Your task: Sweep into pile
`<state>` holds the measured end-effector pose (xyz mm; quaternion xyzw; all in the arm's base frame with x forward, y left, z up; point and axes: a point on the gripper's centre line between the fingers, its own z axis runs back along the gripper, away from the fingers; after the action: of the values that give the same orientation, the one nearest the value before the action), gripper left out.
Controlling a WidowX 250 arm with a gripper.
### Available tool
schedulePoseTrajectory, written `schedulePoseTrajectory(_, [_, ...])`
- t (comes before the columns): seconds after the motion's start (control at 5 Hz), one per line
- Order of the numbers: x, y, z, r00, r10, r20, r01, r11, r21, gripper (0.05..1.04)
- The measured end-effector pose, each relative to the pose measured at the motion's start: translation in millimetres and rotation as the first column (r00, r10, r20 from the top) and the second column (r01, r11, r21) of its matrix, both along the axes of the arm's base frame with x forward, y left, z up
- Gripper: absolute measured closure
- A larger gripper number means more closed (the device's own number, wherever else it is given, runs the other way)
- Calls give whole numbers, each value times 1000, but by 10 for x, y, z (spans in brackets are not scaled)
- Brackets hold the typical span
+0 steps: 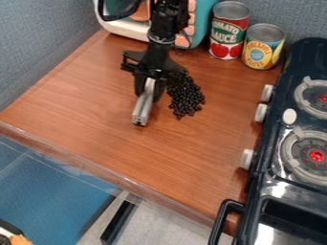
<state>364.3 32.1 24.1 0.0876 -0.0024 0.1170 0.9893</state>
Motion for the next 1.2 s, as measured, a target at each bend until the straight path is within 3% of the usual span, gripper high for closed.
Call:
schedulePoseTrajectory(0.4, [-21,-7,1,999,31,-11,-31,999,-22,733])
schedulePoseTrajectory(0.6, [-6,187,174,997,67,34,-66,998,-23,733])
schedulePoseTrajectory(0.8, [-102,593,230,989,148,23,-147,989,-20,733])
schedulePoseTrajectory(1.2, [-227,1325,322,972,226,61,-225,974,-13,733])
